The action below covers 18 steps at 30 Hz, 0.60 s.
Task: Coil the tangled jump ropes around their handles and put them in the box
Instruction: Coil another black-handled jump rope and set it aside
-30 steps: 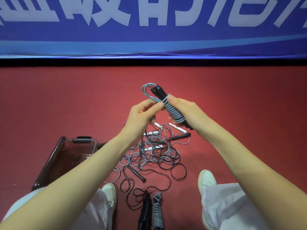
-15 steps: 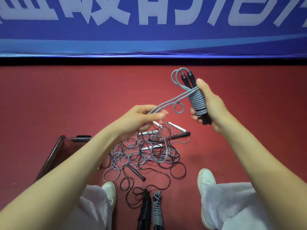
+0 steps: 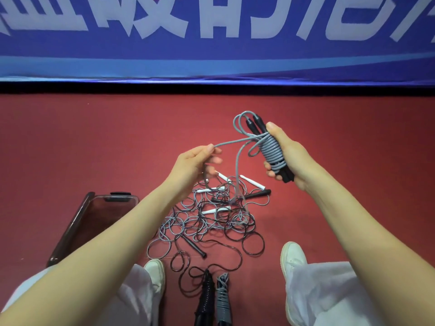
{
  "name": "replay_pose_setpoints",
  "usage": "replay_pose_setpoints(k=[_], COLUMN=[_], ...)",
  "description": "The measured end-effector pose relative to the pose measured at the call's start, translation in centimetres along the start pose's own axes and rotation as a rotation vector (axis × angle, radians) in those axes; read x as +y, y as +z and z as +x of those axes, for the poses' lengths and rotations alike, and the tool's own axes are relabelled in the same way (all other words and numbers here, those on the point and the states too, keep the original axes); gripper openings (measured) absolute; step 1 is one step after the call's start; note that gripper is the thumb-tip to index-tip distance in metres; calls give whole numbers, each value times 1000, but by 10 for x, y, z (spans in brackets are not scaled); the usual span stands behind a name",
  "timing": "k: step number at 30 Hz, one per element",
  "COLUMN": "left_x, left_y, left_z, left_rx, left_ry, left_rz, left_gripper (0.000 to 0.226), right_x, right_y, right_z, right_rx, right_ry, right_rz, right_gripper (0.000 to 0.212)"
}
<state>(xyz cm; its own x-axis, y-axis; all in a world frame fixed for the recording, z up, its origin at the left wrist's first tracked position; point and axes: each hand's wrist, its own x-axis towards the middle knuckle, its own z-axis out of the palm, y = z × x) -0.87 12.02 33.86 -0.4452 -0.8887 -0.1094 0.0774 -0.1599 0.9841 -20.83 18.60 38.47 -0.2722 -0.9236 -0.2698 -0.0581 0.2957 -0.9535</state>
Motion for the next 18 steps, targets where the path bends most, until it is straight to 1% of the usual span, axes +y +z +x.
replay_pose_setpoints(k=[2, 3, 5, 6, 8, 11, 12, 14, 15, 17, 18], left_x=[7, 10, 10, 7, 3, 3, 3, 3, 2, 1, 0], left_y=[1, 1, 1, 3, 10, 19, 21, 24, 25, 20, 14], left_z=[0, -1, -3, -4, -6, -2, 0, 3, 3, 2, 3], left_rx=[-62, -99, -133, -143, -177, -224, -218, -183, -169, -141, -124], left_ry=[-11, -36, -64, -56, -47, -91, -88, -54, -36, -17, 6], left_rz=[-91, -71, 98, 190, 258, 125, 94, 104, 99, 111, 191], left_gripper=[22, 28, 44, 45, 38, 37, 32, 15, 13, 14, 15], right_x=[0, -1, -2, -2, -2, -1, 0, 2, 0, -6, -8], right_y=[-3, -4, -5, -4, 1, 11, 14, 18, 18, 14, 9], right_z=[5, 6, 7, 7, 6, 7, 8, 9, 9, 8, 7], right_rx=[38, 48, 27, 3, -26, 26, 49, 74, 84, 91, 86], right_ry=[11, 16, 15, 12, 1, -116, -158, -188, -187, -146, -102], right_rz=[23, 44, 43, 22, -34, -211, -255, -257, -250, -189, -107], right_gripper=[52, 51, 51, 53, 56, 56, 56, 54, 54, 55, 54])
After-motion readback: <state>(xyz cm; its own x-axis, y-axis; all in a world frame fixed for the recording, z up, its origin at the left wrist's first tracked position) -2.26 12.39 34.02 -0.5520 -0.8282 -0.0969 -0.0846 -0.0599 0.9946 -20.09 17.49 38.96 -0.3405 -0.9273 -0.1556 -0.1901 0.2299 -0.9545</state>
